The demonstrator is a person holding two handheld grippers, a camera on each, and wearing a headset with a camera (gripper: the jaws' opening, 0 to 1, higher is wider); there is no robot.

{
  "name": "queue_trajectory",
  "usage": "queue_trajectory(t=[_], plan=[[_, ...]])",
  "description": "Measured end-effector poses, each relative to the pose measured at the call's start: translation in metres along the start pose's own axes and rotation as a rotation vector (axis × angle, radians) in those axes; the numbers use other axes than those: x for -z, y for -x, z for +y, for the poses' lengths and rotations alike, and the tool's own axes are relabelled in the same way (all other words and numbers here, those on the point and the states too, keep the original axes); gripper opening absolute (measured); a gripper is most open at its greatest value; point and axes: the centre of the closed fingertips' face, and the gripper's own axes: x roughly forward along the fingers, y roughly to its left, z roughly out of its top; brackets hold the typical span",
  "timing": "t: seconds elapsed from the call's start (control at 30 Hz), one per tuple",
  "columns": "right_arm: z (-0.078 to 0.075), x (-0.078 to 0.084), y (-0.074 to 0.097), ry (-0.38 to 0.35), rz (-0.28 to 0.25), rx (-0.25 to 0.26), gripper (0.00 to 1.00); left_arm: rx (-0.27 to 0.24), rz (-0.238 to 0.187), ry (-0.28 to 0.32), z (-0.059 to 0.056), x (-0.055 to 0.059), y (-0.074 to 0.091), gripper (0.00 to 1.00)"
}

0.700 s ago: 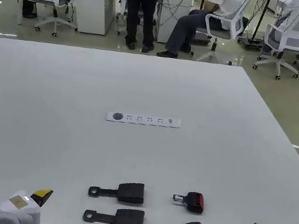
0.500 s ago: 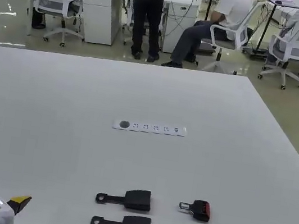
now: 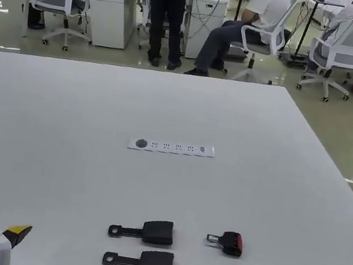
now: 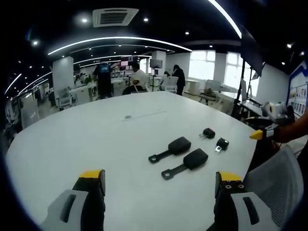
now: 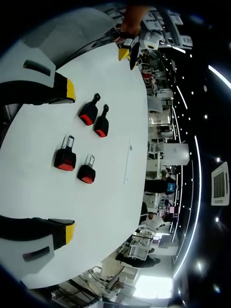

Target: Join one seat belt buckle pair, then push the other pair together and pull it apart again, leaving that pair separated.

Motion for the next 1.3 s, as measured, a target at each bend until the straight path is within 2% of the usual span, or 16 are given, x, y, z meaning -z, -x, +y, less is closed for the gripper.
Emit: queue_trajectory(t=[0.27, 0.87, 1.3], plan=[[0.000, 0.000, 0.003, -0.008, -0.006, 0.007, 0.99, 0.016, 0.000, -0.012, -0.007, -0.001, -0.003, 0.97], [-0.003, -0.001, 0.003, 0.001, -0.008, 0.004, 0.99, 0.023, -0.007, -0.009, -0.007, -0.004, -0.008, 0.97], [-0.009, 0.000, 0.004, -0.001, -0.004, 0.015, 0.99, 0.039, 0.003, -0.008, -0.015, -0.003, -0.014, 0.97]])
